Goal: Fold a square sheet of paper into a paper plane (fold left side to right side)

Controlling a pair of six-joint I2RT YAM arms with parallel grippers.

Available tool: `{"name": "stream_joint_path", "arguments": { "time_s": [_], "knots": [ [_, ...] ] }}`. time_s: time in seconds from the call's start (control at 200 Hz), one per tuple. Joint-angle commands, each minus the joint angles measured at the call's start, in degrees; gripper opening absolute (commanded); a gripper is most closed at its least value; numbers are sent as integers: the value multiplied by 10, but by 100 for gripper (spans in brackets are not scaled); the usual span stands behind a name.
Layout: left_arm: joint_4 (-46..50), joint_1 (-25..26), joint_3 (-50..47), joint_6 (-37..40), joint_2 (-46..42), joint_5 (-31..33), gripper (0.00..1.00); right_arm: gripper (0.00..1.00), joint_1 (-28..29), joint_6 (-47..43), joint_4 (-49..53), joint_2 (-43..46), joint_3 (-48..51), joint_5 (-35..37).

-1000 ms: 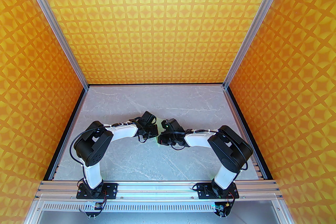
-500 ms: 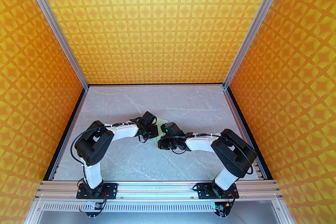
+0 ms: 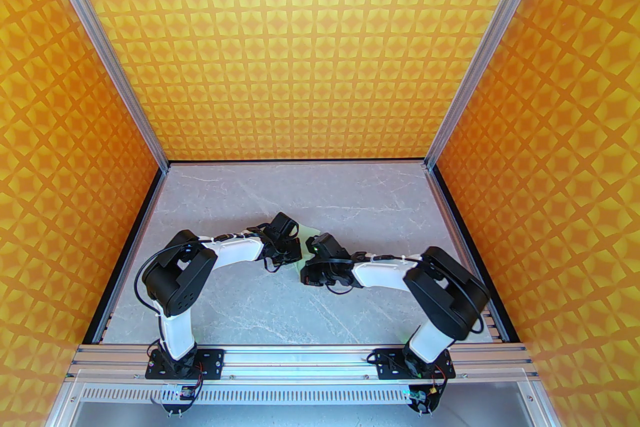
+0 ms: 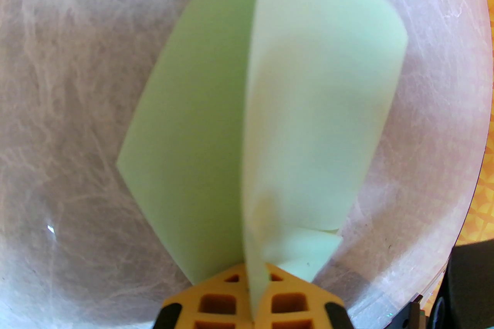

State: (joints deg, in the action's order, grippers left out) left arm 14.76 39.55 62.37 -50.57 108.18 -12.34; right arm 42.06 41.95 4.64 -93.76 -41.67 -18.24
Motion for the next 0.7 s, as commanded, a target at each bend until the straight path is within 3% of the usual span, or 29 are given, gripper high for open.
{"name": "stream_joint_path", "arguments": {
  "time_s": [0.0, 0.24, 0.49, 0.695],
  "knots": [
    [8, 2, -5, 1, 0, 13, 0, 0, -18, 0, 35, 45, -2, 31],
    [8, 3, -5, 2, -3, 12, 0, 0, -79, 63, -84, 31, 35, 4],
    [10, 3, -4, 2, -4, 13, 0, 0, -91, 115, -179, -30, 34, -11],
    [10, 4, -5, 3, -5, 12, 0, 0, -98, 124, -194, -47, 22, -5]
  ]
}}
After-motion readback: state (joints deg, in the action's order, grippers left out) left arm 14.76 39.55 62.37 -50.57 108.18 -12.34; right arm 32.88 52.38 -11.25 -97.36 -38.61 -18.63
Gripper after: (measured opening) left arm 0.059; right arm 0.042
